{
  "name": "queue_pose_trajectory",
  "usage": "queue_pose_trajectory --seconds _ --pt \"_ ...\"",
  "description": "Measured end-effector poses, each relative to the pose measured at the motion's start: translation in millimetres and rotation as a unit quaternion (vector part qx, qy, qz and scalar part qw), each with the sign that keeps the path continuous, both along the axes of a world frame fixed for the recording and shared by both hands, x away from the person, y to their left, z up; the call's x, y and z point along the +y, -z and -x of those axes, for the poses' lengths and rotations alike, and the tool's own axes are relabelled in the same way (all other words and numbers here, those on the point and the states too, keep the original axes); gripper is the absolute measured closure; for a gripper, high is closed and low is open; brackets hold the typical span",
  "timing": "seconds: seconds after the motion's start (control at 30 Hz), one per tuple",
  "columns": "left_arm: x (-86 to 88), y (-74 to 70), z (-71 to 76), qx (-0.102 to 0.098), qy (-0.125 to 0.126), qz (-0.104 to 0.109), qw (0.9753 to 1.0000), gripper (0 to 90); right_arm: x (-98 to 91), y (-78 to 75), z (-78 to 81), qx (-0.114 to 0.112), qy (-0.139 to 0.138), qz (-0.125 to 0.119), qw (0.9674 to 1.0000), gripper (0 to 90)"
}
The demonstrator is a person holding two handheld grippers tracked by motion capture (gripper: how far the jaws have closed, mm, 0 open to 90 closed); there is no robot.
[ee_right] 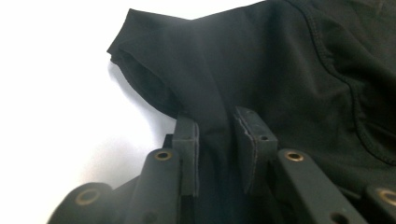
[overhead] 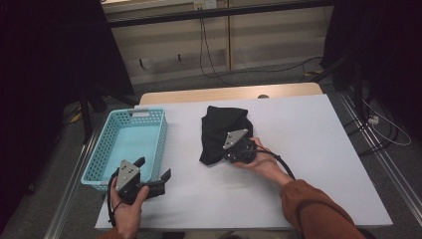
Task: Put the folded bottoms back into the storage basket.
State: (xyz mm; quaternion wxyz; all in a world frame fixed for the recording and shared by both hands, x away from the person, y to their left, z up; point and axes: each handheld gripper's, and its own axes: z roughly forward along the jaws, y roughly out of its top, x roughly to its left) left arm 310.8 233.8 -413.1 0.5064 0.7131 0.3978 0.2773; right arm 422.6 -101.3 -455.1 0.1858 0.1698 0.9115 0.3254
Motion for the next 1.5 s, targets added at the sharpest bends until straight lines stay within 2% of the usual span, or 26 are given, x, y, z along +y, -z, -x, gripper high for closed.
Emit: queue_pose_trajectory --seconds 0.03,0.1,0.13,0.2,0.3,0.37,0.57,0.67,0.8,0.9,0.97,1.07,1.33,1.5 --pt "0.1 0.0 0.0 0.0 0.0 0.0 1.0 3.1 0.0 0.0 0.0 0.0 0.0 0.0 1.0 67.4" --pt "-0.1 0.0 0.1 0.0 -0.003 -0.002 1.0 3.1 0.3 0.2 0.0 -0.014 0.001 0.007 0.9999 59.9" --pt "-0.4 0.1 0.0 -0.001 -0.004 -0.001 1.0 3.1 -0.6 0.4 -1.3 -0.012 0.003 0.004 0.9999 59.9" --pt "-0.3 -0.1 0.1 -0.001 -0.003 0.0 1.0 3.0 -3.4 0.8 -5.4 0.005 0.005 -0.01 0.9999 60.1" --pt "-0.3 0.0 0.3 -0.001 -0.002 -0.001 1.0 3.1 -3.1 0.7 -6.2 0.012 0.008 -0.012 0.9998 65.8" --pt "-0.4 0.3 -0.2 -0.001 0.0 -0.002 1.0 3.1 -1.6 -0.2 -6.4 0.002 0.006 -0.002 1.0 73.2" --pt "-1.1 0.8 -0.7 0.0 0.0 -0.004 1.0 3.1 -0.8 -1.0 -7.9 0.003 0.004 0.001 1.0 78.2" --pt "-1.0 0.6 -0.6 0.0 0.001 -0.002 1.0 3.1 -2.2 -1.6 -8.9 0.015 0.01 -0.01 0.9998 82.2" --pt "-0.5 0.5 -0.6 -0.001 0.001 0.0 1.0 3.1 -1.2 -4.2 -8.4 0.023 0.017 -0.011 0.9995 83.1" --pt "0.2 0.8 -1.0 -0.001 0.001 0.0 1.0 3.1 -6.6 -5.8 -11.0 0.042 0.021 -0.035 0.9983 83.3" --pt "0.3 0.8 -0.9 -0.001 0.001 0.001 1.0 3.1 -8.7 -8.4 -11.3 0.046 0.027 -0.045 0.9975 83.3" --pt "0.1 0.5 -0.5 0.0 0.0 -0.001 1.0 3.1 -9.8 -11.8 -10.6 0.043 0.023 -0.05 0.9976 83.3" --pt "0.6 0.3 0.0 0.0 -0.001 -0.001 1.0 3.1 -15.7 -19.3 -9.0 0.055 0.028 -0.078 0.995 83.3" --pt "0.7 0.1 0.3 0.001 0.0 0.002 1.0 3.1 -17.2 -22.7 -6.2 0.056 0.023 -0.081 0.9949 83.3"
